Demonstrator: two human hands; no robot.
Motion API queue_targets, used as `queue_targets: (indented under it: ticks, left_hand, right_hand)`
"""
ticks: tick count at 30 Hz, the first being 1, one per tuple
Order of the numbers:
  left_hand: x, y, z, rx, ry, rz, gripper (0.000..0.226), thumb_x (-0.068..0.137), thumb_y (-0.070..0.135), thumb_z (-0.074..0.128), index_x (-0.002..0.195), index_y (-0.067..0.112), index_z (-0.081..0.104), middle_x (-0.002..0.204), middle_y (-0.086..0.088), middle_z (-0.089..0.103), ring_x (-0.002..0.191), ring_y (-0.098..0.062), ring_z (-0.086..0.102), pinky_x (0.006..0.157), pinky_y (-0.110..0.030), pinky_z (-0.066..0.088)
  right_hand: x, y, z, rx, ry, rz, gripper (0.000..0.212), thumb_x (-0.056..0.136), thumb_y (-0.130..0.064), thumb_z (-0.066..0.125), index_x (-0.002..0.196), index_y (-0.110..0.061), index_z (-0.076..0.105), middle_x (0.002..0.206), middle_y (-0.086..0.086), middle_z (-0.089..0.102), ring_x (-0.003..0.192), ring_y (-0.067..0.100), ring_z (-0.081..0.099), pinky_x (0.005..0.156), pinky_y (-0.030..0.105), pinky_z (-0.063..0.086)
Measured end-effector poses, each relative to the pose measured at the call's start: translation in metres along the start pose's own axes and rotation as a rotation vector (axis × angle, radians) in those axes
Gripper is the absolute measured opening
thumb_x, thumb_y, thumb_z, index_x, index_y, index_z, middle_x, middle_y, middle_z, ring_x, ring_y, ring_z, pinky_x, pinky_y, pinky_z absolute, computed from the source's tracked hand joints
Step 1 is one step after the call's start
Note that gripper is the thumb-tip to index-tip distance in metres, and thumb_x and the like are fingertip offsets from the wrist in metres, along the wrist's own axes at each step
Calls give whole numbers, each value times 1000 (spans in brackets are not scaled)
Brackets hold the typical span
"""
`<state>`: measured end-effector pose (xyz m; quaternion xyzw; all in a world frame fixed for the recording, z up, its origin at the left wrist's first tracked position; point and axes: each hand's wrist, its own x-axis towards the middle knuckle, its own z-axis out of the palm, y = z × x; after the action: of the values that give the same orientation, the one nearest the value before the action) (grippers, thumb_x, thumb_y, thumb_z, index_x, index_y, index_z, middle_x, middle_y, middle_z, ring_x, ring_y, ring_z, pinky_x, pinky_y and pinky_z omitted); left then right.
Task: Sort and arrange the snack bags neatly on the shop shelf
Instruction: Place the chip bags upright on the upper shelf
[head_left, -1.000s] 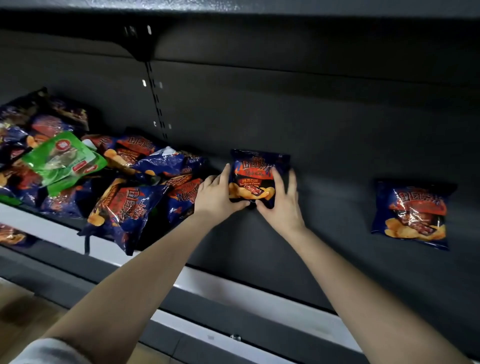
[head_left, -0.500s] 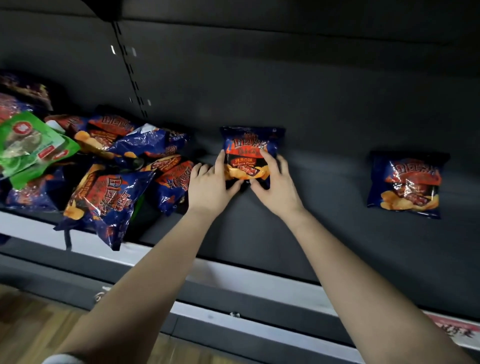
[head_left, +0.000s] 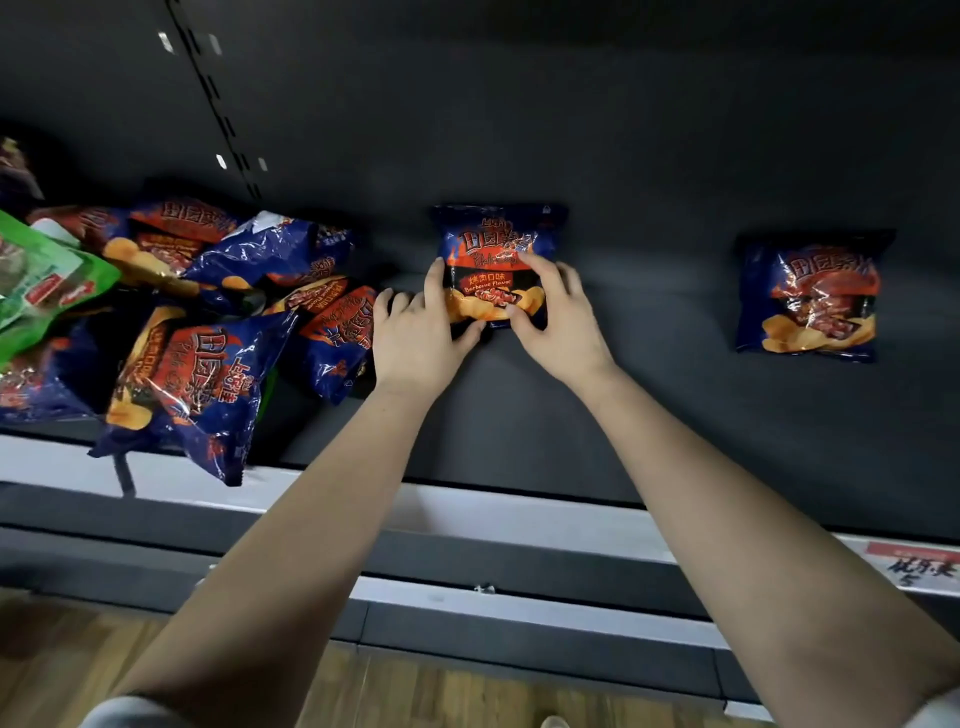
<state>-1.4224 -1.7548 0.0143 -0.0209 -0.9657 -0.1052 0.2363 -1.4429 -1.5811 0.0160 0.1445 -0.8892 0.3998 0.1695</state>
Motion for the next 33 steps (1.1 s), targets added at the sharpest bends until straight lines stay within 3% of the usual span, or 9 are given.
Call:
queue_targets:
  ticks: [7, 13, 18, 22, 26, 33]
  left_hand:
    - [1, 1, -4, -48, 35, 4, 81, 86, 55, 54, 145, 8, 24, 113, -11, 65, 112, -33, 55, 113, -45, 17]
    - [3, 19, -16, -174, 94, 46, 77, 87, 51, 55, 146, 12, 23, 119, -10, 63, 115, -32, 55, 114, -47, 17]
    - [4, 49, -27, -450, -49, 101, 77, 88, 36, 61, 148, 18, 17, 125, -14, 57, 113, -33, 53, 96, -47, 44]
    - [2, 86, -31, -666, -97, 159, 75, 85, 22, 67, 146, 21, 22, 117, -8, 59, 101, -21, 59, 84, -36, 51]
    - [-5, 131, -28, -740, -139, 185, 78, 84, 21, 69, 145, 20, 21, 124, -9, 56, 107, -22, 58, 90, -37, 49]
    - [-20, 197, -15, -732, -209, 278, 80, 83, 20, 69, 146, 22, 20, 128, -10, 54, 111, -24, 56, 87, -36, 48]
  right_hand:
    - [-2, 0, -1, 39, 43, -28, 61, 86, -23, 63, 140, -27, 35, 139, 6, 33, 118, 12, 43, 86, 13, 36]
    - [-5, -6, -17, 70, 110, -15, 62, 86, -20, 63, 140, -24, 35, 141, 8, 33, 121, 12, 40, 82, -2, 31]
    - [-16, -3, -55, -2, 129, 8, 68, 83, -22, 67, 142, -25, 32, 145, 9, 28, 117, 6, 36, 82, -1, 28]
    - [-32, 7, -93, -70, 150, 14, 70, 81, -17, 70, 141, -21, 35, 146, 14, 26, 116, 6, 34, 83, -10, 21]
    - [-56, 21, -129, -127, 182, 66, 69, 81, -18, 69, 141, -21, 35, 147, 12, 26, 129, 16, 36, 95, 4, 22]
    - [-98, 55, -186, -166, 223, 162, 72, 82, -15, 68, 142, -23, 29, 146, 8, 28, 126, 18, 41, 95, 20, 37]
